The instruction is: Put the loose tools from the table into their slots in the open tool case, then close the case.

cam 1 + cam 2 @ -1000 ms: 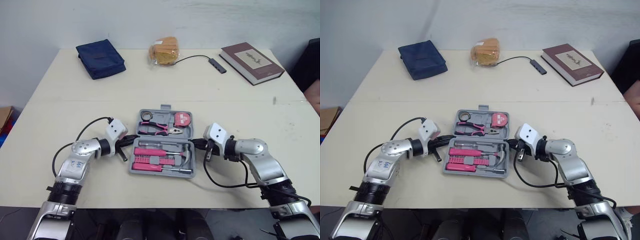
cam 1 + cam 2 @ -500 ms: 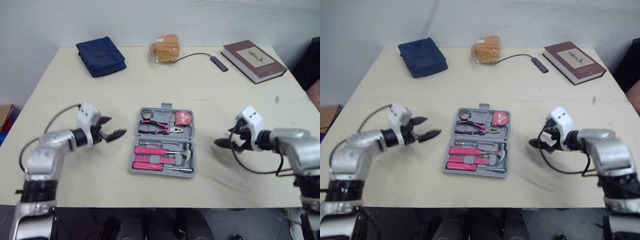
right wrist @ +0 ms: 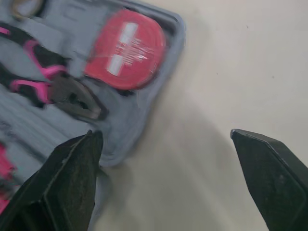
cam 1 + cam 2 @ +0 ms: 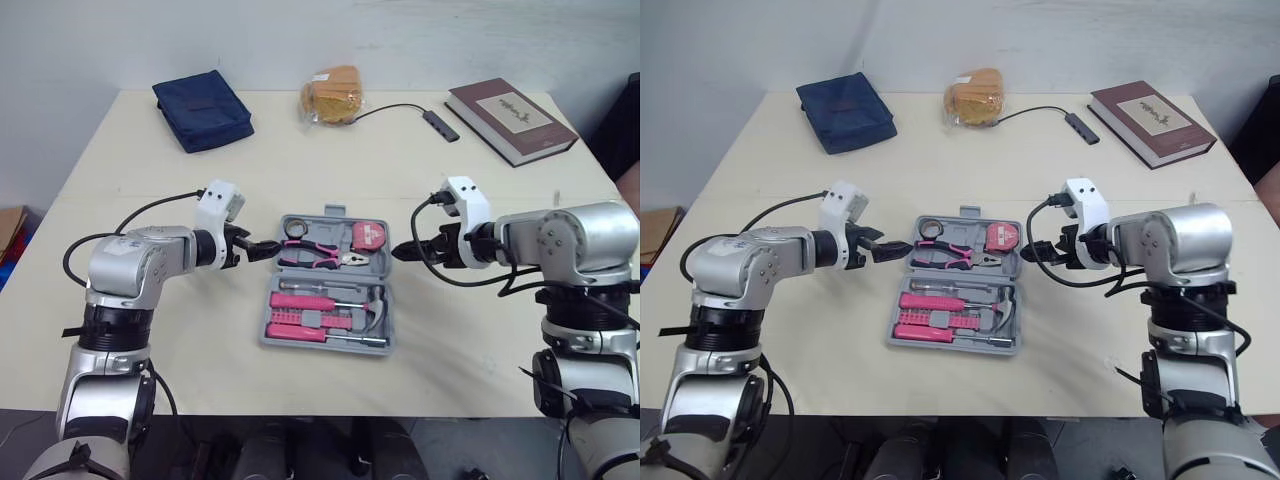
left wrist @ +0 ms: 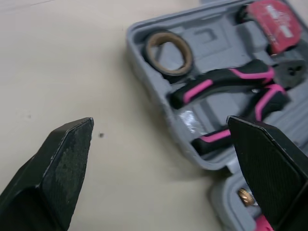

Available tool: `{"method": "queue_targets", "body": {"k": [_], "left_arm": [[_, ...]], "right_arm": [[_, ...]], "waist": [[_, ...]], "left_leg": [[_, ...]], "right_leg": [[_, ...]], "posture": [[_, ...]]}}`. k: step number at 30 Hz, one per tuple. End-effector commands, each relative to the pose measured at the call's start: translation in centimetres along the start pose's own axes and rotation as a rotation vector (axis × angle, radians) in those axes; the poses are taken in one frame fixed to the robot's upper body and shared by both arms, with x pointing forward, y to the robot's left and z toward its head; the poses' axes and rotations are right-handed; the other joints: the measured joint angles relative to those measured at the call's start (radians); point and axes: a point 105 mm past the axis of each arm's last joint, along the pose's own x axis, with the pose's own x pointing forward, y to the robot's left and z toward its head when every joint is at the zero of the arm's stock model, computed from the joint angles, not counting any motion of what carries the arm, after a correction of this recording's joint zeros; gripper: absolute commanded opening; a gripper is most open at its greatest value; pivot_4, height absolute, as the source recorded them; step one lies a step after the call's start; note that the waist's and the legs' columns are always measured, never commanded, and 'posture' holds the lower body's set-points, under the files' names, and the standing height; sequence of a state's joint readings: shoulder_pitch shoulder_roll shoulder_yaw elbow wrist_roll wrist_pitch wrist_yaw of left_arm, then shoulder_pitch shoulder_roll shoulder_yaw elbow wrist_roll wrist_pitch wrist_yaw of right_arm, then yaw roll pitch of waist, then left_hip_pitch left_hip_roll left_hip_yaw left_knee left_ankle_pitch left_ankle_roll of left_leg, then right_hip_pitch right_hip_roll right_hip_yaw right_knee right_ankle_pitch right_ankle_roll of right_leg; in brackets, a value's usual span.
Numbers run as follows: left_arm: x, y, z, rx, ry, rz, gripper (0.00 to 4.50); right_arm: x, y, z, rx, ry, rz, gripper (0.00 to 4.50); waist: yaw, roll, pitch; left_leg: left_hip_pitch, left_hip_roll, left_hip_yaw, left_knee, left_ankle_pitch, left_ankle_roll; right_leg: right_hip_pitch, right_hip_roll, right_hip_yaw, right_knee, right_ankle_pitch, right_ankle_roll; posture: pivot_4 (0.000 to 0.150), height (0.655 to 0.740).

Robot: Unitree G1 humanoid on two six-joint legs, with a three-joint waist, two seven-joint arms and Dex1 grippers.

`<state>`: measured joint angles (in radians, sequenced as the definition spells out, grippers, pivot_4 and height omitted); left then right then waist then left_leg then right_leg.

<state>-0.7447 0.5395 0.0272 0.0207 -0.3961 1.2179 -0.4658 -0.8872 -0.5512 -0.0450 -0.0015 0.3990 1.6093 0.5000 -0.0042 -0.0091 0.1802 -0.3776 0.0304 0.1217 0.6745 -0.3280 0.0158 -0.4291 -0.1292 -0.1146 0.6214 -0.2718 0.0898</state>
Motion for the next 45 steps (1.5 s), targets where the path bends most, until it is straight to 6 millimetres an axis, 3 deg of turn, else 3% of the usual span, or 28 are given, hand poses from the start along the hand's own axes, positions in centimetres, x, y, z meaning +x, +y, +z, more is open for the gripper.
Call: {"method": "queue_targets", "body": {"k": [1,15,23,26,31,34,36,39,45], "left_arm": [[0.3,0.6,1.1,-0.003,-0.021,0.066,4.47],[2.2,1.2,0.2,0.058,0.005,0.120,4.47],[3.4,-0.1,-0.6,0.092,0.040,0.075,4.47],[3.5,-0.6,-0.8,0.091,0.047,0.051,3.67],[3.2,-0.4,-0.6,0.079,0.032,0.057,1.28],[3.0,-0.2,-0.5,0.067,0.020,0.065,0.54],[2.8,-0.3,-0.5,0.070,0.022,0.055,0.17],[2.8,-1.4,0.9,0.065,-0.088,-0.009,0.14],[2.1,-2.2,2.4,0.132,-0.256,-0.061,0.13]], "right_arm": [[0.5,1.1,0.9,-0.006,-0.015,0.007,4.42],[2.9,1.5,0.3,0.027,0.059,-0.052,4.42],[4.4,1.7,-0.4,0.071,0.097,-0.060,4.42],[4.6,1.7,-0.5,0.080,0.096,-0.056,3.59],[4.6,2.2,-0.5,0.105,0.087,-0.031,1.00],[4.6,2.2,-0.6,0.134,0.078,-0.015,0.00],[4.6,2.3,-0.5,0.153,0.063,-0.001,0.00],[4.0,2.7,0.8,0.184,-0.048,0.040,0.00],[1.3,3.4,3.6,-0.050,-0.417,0.093,0.00]], "waist": [[0.000,0.000,0.000],[-0.008,0.000,0.000],[-0.023,-0.001,-0.001],[-0.027,-0.001,-0.001],[-0.025,-0.001,-0.001],[-0.021,-0.002,-0.001],[-0.024,-0.002,-0.001],[-0.024,-0.002,-0.001],[-0.024,-0.002,-0.001]], "left_leg": [[0.000,0.000,0.000,0.000,0.000,0.000],[0.000,0.000,0.001,0.000,0.002,-0.001],[0.001,0.000,0.001,-0.001,0.002,-0.001],[0.001,0.000,0.001,-0.001,0.002,-0.001],[0.002,0.000,0.001,-0.002,0.002,-0.002],[0.002,-0.001,0.000,-0.001,0.002,-0.001],[0.002,-0.001,0.001,-0.001,0.003,0.000],[0.002,0.000,0.000,-0.002,0.003,-0.001],[0.001,-0.002,0.001,-0.006,0.004,-0.002]], "right_leg": [[0.000,0.000,0.000,0.000,0.000,0.000],[-0.001,0.000,0.001,0.001,0.000,0.000],[0.000,0.000,0.001,0.002,0.000,0.000],[0.000,0.000,0.001,0.002,0.000,0.000],[0.000,0.000,0.002,0.002,0.000,0.000],[0.001,-0.001,0.001,0.002,0.000,0.000],[0.001,-0.001,0.002,0.002,0.000,0.001],[0.000,-0.001,0.001,0.002,0.000,0.001],[-0.002,-0.001,0.002,0.000,0.000,0.001]], "posture": [[0.150,0.7400],[0.150,0.7400],[0.150,0.7400],[0.150,0.7400],[0.150,0.7400],[0.150,0.7400],[0.150,0.7400],[0.150,0.7400],[0.150,0.7400]]}}
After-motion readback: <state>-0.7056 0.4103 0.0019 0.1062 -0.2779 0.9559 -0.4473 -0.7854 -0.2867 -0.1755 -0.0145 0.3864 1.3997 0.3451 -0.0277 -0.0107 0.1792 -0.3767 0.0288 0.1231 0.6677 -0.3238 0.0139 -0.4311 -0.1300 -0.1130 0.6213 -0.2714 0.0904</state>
